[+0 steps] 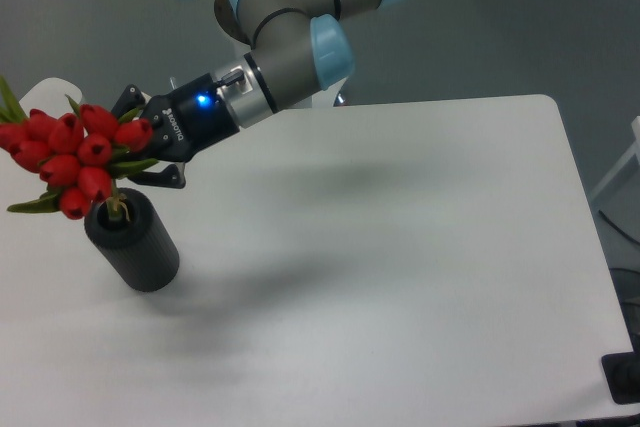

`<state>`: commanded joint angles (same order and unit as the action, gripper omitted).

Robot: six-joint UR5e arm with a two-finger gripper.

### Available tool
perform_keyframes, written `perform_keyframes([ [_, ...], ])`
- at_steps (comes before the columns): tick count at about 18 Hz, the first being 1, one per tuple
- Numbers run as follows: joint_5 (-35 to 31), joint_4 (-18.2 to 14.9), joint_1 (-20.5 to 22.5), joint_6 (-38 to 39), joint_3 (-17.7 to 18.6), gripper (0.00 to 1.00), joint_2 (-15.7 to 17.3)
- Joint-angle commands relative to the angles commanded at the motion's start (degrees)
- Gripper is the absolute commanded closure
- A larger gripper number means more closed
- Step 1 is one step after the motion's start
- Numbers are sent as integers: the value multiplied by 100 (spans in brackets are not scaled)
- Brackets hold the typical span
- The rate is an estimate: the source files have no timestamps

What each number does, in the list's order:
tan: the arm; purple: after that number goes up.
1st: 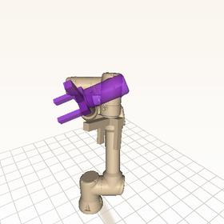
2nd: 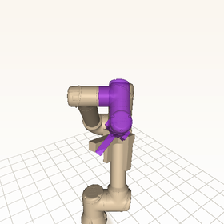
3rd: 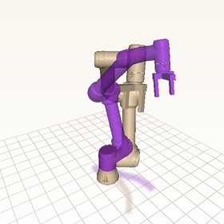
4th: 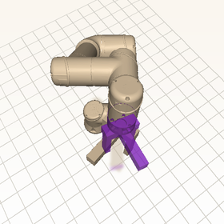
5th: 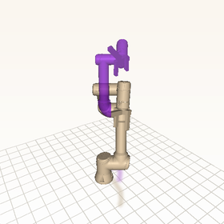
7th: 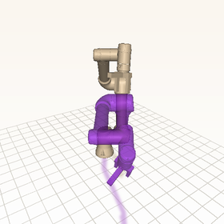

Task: Pick up the flowers from the vase
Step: 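Lift the gripped tulips straight up out of the black vase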

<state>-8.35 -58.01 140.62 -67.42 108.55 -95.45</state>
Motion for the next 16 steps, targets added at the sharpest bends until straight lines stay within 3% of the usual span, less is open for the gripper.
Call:
perform_keyframes([
  [9,289,0,413,730,-404,89,17],
  [16,422,0,791,801,-571,89,9],
])
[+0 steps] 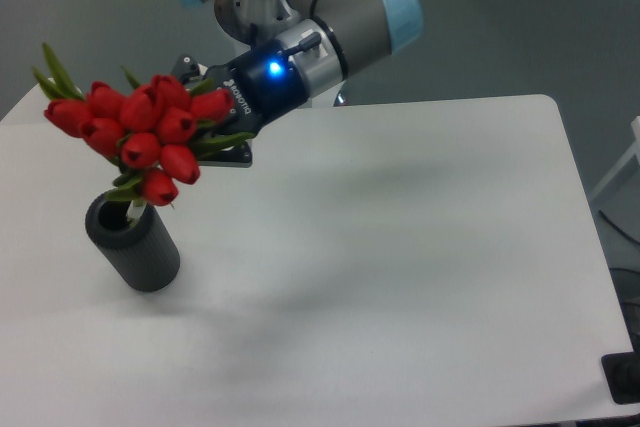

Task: Pick up the flowers from the vase
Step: 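Lift the gripped tulips straight up out of the black vase, then carry the tulips away from the vase, holding them blooms-down over the table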

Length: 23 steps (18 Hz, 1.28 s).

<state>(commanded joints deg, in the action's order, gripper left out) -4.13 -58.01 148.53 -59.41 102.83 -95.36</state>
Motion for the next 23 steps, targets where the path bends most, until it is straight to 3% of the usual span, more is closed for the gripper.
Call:
perform_keyframes([
  [7,-306,263,282,-53,-667,90,-430],
  [11,-1561,281,300,-44,-1151,90,-606],
  [17,-2775,255,229,-44,-1459,97,-835],
  [23,-4409,264,89,-492,-1626,97,-1116],
])
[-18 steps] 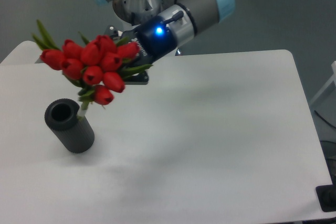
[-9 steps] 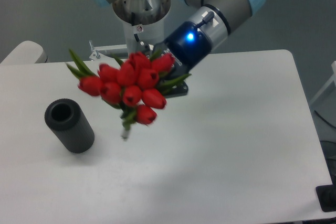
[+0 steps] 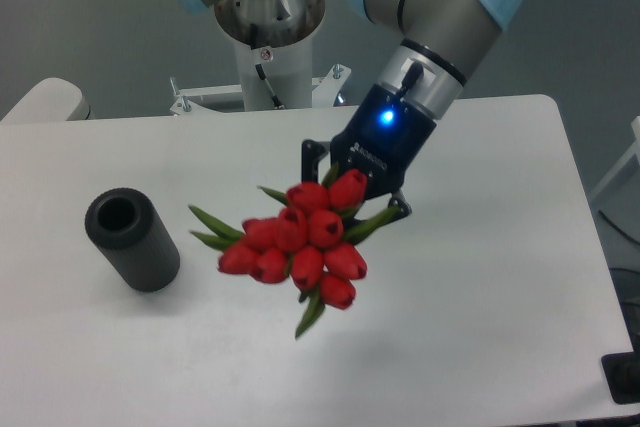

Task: Pick up the flowers from the vase
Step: 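Carry the tulips away from the vase, holding them blooms-down over the table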

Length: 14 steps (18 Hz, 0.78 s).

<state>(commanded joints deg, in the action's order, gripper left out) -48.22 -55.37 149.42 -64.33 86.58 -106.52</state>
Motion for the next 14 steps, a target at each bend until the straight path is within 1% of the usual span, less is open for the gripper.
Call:
perform_keyframes([
  [2,-580,-9,-114,-62,-44,97,-167],
  [4,-994,-26,-123,-115,-70,97,-281],
  [6,-1224,-35,-123,-124,-88,97,-352],
  [8,-1478,-53,-115,-124,-158,97,-501],
  [9,-1688,-61,-123,-133,-237,97,-571],
  [11,-2067,-184,-132,-133,-430,97,-738],
  [14,-2436,-368,-228,-290,-676,97,-958],
])
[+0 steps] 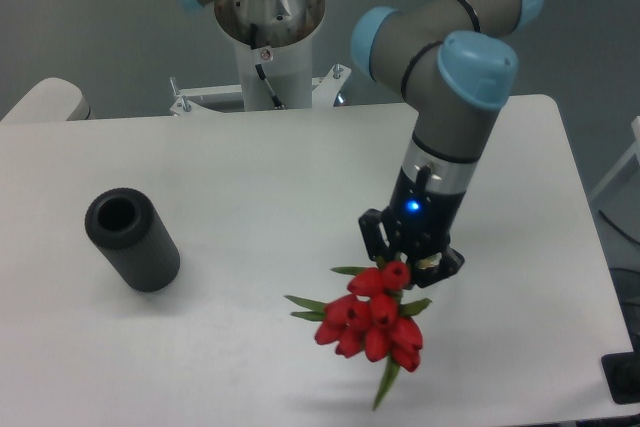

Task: Pick up the flowers from the vase
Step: 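Carry the tulips away from the vase, holding them blooms-down over the table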

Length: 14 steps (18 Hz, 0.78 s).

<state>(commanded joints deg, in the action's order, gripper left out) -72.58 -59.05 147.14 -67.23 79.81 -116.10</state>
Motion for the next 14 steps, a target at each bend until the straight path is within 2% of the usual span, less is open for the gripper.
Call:
perform_keyframes([
  [3,-598,-544,-53,-324,-360,97,-237],
  [5,-713,-712,-53,-790,-545,97,-404],
  [9,-1283,-722,-106,-994,-651,97,-572],
  [14,-1381,-687,-159,-994,-721,97,-712],
])
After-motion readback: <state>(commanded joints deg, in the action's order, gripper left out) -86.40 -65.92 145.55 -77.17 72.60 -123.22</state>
